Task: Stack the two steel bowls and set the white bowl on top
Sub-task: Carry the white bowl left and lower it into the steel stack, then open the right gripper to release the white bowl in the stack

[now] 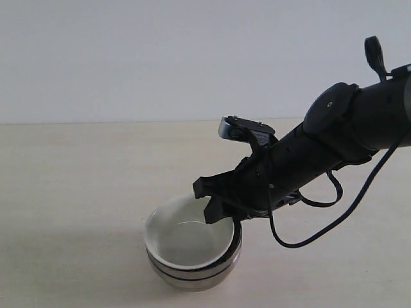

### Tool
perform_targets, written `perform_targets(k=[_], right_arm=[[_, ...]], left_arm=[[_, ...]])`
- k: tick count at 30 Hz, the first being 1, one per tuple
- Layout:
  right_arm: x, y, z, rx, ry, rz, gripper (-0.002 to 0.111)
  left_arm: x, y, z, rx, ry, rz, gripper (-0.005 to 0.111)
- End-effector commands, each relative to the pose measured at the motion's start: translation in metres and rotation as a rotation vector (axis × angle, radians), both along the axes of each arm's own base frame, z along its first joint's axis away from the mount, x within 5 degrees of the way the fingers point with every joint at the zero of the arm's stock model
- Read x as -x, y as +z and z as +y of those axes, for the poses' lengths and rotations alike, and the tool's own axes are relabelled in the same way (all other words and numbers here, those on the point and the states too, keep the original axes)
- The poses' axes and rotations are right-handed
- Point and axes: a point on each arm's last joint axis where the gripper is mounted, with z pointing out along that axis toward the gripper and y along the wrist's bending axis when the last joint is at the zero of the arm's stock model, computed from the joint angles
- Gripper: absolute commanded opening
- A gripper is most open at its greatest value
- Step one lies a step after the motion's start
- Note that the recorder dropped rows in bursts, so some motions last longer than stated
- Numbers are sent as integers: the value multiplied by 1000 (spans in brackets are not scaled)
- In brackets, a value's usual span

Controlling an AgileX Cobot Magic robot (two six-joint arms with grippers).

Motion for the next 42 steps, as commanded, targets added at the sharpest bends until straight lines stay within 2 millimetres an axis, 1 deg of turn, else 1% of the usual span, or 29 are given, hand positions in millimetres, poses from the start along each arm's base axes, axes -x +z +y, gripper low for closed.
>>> perform_targets(k=[1,4,9,12,20,28,33,39,40,41,42], right_arm=[[0,3,1,-9,3,-7,40],[-1,7,1,-17,-1,-21,40],[-7,36,7,-68,23,-79,40],[-8,43,8,-77,23,-102,40],[-7,42,6,-57,26,-92,40],[-4,35,-2,64,59,-66,40],[-5,35,-2,67,58,-73,40],[-6,43,1,38,49,-77,40],[-6,44,1,29,48,-80,40],[-5,46,1,20,53,-87,36],[-4,48,2,17,65,-94,29]], left_arm=[[0,-1,0,7,-1,2,4],[0,-1,0,7,-1,2,4],[0,-1,0,7,-1,2,4],[0,-1,0,7,-1,2,4],[0,-1,0,7,-1,2,4],[0,-1,0,7,-1,2,4],[0,-1,0,7,-1,2,4],[0,-1,0,7,-1,2,4],[0,-1,0,7,-1,2,4],[0,-1,0,7,-1,2,4],[0,-1,0,7,-1,2,4]])
